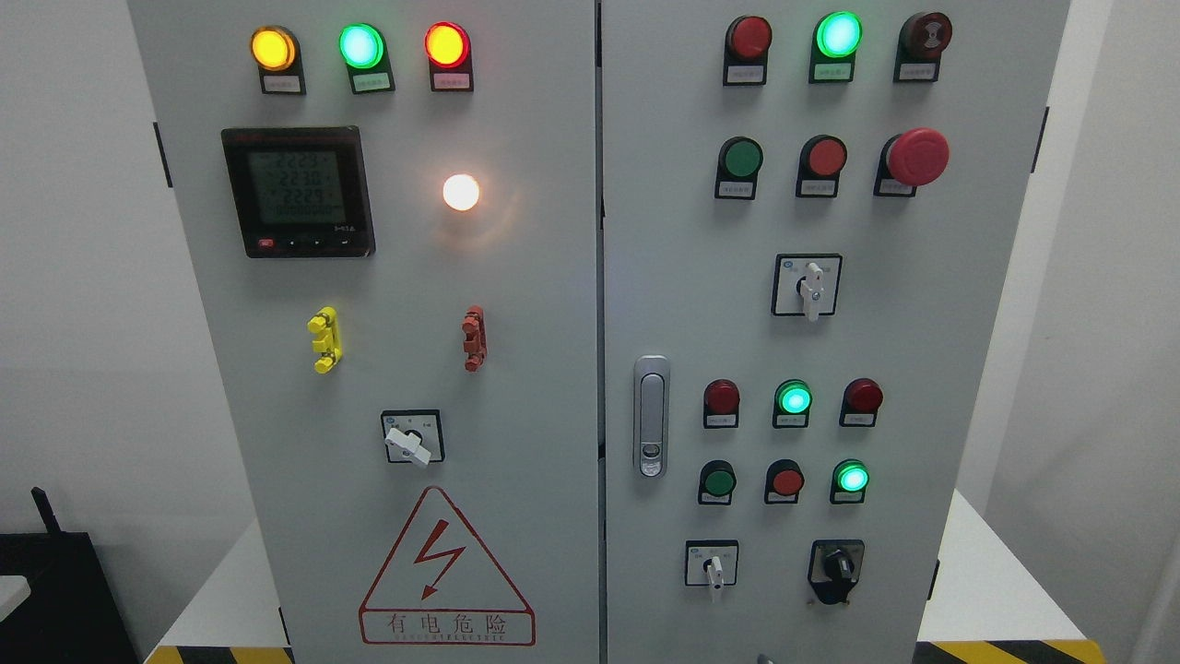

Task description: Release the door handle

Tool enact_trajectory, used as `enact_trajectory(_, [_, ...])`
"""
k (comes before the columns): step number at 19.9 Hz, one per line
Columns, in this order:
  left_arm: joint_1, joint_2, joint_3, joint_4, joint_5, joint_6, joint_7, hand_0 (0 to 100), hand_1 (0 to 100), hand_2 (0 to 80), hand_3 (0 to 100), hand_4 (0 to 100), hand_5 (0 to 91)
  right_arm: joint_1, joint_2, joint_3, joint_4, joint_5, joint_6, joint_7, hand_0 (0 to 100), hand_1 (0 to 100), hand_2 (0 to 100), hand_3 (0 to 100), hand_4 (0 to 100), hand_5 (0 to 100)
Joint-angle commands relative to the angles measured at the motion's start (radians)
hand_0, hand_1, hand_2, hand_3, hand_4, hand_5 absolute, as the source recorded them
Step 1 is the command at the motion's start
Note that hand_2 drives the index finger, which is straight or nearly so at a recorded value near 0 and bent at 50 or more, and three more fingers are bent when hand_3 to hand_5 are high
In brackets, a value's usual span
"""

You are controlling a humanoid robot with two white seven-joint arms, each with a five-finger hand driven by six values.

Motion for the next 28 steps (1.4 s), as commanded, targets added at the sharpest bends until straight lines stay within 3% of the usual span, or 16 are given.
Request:
enact_trajectory(1, [0.000, 0.000, -0.014, 0.020, 0.000, 0.001, -0.001, 12, 39, 0.0, 0, 0, 0.0, -0.002, -0.001, 0.000, -0.003, 0.000, -0.001, -0.001, 44, 4, 0, 6, 2, 1])
enact_trajectory(9, [0.000, 0.000, -0.014, 0.020, 0.000, 0.001, -0.001, 12, 39, 0.0, 0, 0, 0.0, -0.005, 0.001, 0.000, -0.014, 0.051, -0.003, -0.002, 45, 5, 0, 9, 5, 5])
enact_trajectory(12, [0.000, 0.000, -0.014, 0.020, 0.000, 0.001, -0.001, 12, 39, 0.0, 0, 0, 0.0, -0.018, 0.005, -0.004, -0.014, 0.285, -0.043, -0.013, 44, 12, 0, 16, 13, 12])
enact_trajectory(13, [0.000, 0.000, -0.014, 0.020, 0.000, 0.001, -0.001, 12, 39, 0.0, 0, 0, 0.0, -0.019, 0.005, -0.010, -0.014, 0.371, -0.065, -0.016, 43, 15, 0, 19, 21, 16])
enact_trajectory(14, [0.000, 0.000, -0.014, 0.020, 0.000, 0.001, -0.001, 12, 39, 0.0, 0, 0, 0.0, -0.027, 0.010, -0.012, -0.015, 0.460, -0.085, -0.038, 44, 19, 0, 30, 31, 22])
enact_trajectory(16, [0.000, 0.001, -0.014, 0.020, 0.000, 0.001, -0.001, 12, 39, 0.0, 0, 0, 0.0, -0.074, 0.049, -0.014, -0.014, 0.657, -0.084, -0.106, 42, 26, 0, 39, 37, 26])
enact_trajectory(17, [0.000, 0.000, -0.014, 0.020, 0.000, 0.001, -0.001, 12, 39, 0.0, 0, 0, 0.0, -0.100, 0.068, -0.024, -0.009, 0.745, -0.080, -0.119, 42, 29, 0, 45, 41, 33])
enact_trajectory(18, [0.000, 0.000, -0.014, 0.020, 0.000, 0.001, -0.001, 12, 39, 0.0, 0, 0, 0.0, -0.126, 0.082, -0.036, -0.008, 0.830, -0.079, -0.122, 42, 30, 0, 56, 51, 47])
enact_trajectory(19, [0.000, 0.000, -0.014, 0.020, 0.000, 0.001, -0.001, 12, 39, 0.0, 0, 0, 0.0, -0.146, 0.094, -0.040, -0.008, 0.909, -0.075, -0.127, 42, 30, 0, 64, 59, 55])
enact_trajectory(21, [0.000, 0.001, -0.014, 0.020, 0.000, 0.001, -0.001, 12, 39, 0.0, 0, 0, 0.0, -0.200, 0.131, -0.035, -0.005, 1.048, -0.003, -0.150, 37, 30, 0, 84, 78, 80])
enact_trajectory(23, [0.000, 0.001, -0.014, 0.020, 0.000, 0.001, -0.001, 12, 39, 0.0, 0, 0, 0.0, -0.258, 0.157, -0.014, 0.000, 1.125, 0.128, -0.151, 34, 31, 0, 94, 88, 93])
enact_trajectory(24, [0.000, 0.000, -0.014, 0.020, 0.000, 0.001, -0.001, 12, 39, 0.0, 0, 0, 0.0, -0.281, 0.159, 0.009, 0.003, 1.146, 0.179, -0.145, 33, 33, 0, 100, 96, 97])
enact_trajectory(25, [0.000, 0.000, -0.014, 0.020, 0.000, 0.001, -0.001, 12, 39, 0.0, 0, 0, 0.0, -0.303, 0.160, 0.031, 0.006, 1.157, 0.216, -0.142, 32, 34, 0, 100, 99, 97])
enact_trajectory(28, [0.000, 0.000, -0.014, 0.020, 0.000, 0.001, -0.001, 12, 39, 0.0, 0, 0, 0.0, -0.331, 0.160, 0.066, 0.021, 1.184, 0.258, -0.139, 32, 35, 0, 100, 100, 99])
